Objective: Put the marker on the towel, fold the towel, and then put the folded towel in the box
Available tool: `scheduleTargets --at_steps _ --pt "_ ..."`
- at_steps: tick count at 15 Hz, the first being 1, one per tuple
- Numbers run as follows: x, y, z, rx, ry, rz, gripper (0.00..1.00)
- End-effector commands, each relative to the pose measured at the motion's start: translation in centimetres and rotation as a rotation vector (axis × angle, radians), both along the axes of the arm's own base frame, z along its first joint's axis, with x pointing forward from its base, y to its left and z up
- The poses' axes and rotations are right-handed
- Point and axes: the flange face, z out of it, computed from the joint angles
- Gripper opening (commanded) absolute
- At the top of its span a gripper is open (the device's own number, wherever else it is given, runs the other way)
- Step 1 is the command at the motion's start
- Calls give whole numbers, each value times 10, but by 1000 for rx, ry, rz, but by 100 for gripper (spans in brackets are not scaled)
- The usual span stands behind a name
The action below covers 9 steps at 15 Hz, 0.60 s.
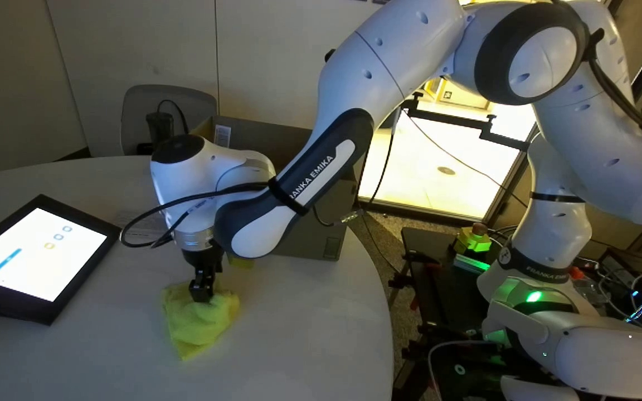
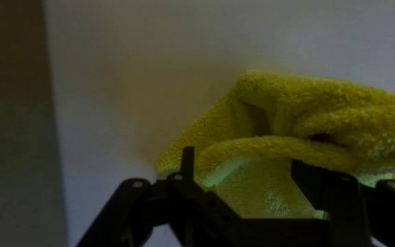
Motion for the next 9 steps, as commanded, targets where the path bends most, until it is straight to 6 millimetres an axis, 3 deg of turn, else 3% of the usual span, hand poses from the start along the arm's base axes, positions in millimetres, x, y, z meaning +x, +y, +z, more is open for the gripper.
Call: scheduleTargets --at_steps 1,4,9 --pt "11 1 12 -3 -14 -27 100" --pt "10 6 17 5 -11 -38 100" --pt "-2 13 9 26 66 -84 100"
